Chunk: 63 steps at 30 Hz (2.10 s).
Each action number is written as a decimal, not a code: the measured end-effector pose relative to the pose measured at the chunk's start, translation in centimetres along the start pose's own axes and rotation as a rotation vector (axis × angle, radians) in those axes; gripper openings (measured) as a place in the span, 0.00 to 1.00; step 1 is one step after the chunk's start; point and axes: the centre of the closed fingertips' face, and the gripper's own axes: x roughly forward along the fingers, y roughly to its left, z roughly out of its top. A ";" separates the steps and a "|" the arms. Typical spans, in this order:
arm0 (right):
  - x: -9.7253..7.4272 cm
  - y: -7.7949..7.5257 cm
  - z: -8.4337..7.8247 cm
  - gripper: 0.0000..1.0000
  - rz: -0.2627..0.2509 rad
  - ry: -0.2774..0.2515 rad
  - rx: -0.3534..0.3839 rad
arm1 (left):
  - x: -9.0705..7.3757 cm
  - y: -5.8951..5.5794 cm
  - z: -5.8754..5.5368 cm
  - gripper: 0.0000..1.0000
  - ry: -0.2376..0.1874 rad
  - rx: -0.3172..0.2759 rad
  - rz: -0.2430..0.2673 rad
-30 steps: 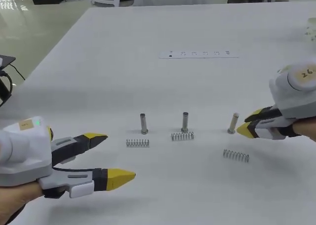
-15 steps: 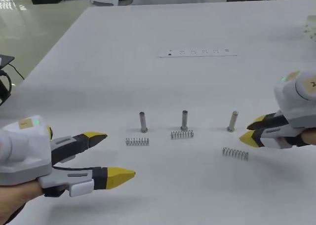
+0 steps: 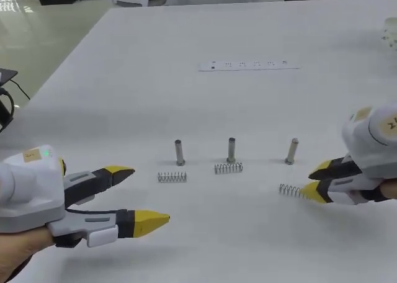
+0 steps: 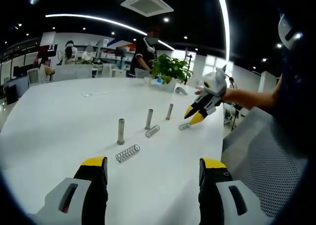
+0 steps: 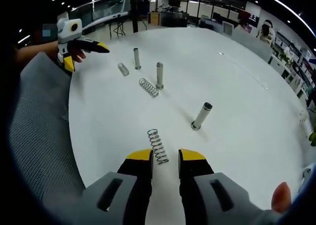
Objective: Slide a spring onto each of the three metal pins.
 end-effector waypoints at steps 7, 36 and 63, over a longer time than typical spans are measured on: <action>0.6 0.3 -0.6 0.17 0.017 0.013 -0.006 | -0.1 0.0 0.0 0.72 0.000 0.000 0.002; 1.1 0.7 -1.4 0.08 0.044 0.046 -0.049 | -0.1 0.0 -0.2 0.71 0.005 -0.004 0.001; 1.5 3.0 3.0 0.08 0.097 0.028 -0.183 | -0.2 -0.6 0.1 0.66 0.021 0.025 -0.029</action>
